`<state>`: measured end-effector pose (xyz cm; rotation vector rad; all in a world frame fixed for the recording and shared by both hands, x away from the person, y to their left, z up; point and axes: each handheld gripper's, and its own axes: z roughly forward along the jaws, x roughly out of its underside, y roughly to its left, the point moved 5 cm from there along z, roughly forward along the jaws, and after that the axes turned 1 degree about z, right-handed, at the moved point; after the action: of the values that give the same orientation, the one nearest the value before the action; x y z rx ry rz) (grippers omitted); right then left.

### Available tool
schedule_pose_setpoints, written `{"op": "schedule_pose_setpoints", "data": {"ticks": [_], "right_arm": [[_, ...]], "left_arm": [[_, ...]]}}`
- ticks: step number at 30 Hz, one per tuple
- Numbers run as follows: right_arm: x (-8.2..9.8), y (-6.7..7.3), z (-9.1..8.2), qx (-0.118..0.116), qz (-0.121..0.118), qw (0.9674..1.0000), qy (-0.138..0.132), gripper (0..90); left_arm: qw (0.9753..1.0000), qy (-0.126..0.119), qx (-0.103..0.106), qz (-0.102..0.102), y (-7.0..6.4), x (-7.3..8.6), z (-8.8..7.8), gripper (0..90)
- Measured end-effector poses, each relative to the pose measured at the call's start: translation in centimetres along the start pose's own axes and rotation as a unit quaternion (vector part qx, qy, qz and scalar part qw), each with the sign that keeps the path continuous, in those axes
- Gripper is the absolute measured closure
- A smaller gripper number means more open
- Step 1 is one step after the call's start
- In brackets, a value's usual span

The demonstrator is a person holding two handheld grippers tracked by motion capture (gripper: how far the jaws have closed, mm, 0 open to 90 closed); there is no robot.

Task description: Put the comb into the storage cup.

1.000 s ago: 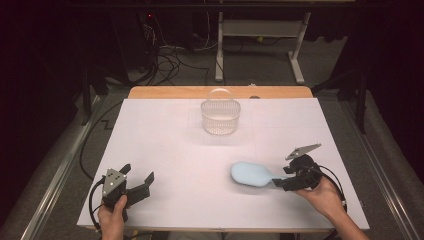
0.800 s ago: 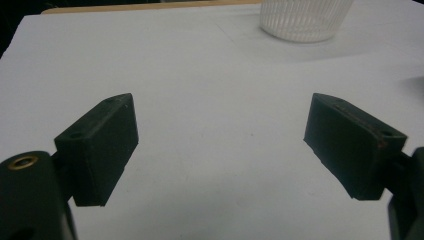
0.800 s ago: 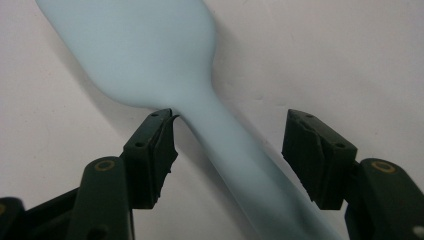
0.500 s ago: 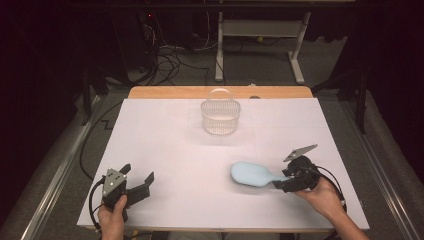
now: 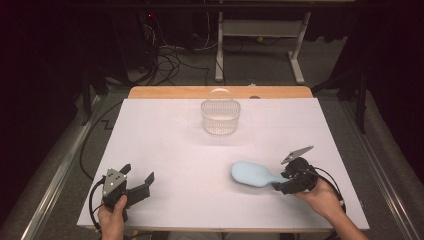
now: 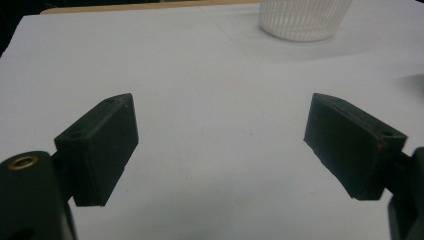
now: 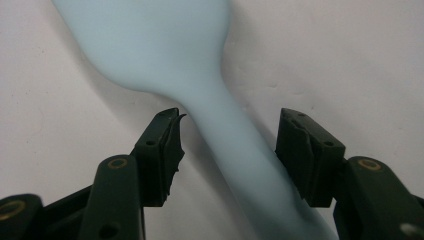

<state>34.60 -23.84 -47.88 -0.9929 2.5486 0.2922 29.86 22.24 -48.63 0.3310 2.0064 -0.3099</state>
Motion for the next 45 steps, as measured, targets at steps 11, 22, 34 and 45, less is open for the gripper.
{"op": "schedule_pose_setpoints", "data": {"ticks": [11, 22, 34, 45], "right_arm": [[0.1, 0.3, 0.5, -0.006, -0.005, 1.0, 0.006, 47.6], [-0.2, 0.9, 0.8, -0.008, -0.019, 0.9997, 0.012, 50.9], [-0.6, 1.3, 1.0, -0.004, -0.024, 0.9995, 0.019, 53.7], [-0.7, 1.6, 1.0, 0.004, -0.03, 0.9993, 0.022, 59.9]], "left_arm": [[1.0, 0.0, 0.0, 0.0, 0.0, 0.0, 0.0, 14.8], [1.0, 0.0, 0.0, 0.0, 0.0, 0.0, 0.0, 14.8], [1.0, 0.0, 0.001, 0.001, -0.1, 0.0, 0.0, 14.8], [1.0, 0.0, 0.001, 0.001, -0.1, 0.0, 0.0, 14.8]]}}
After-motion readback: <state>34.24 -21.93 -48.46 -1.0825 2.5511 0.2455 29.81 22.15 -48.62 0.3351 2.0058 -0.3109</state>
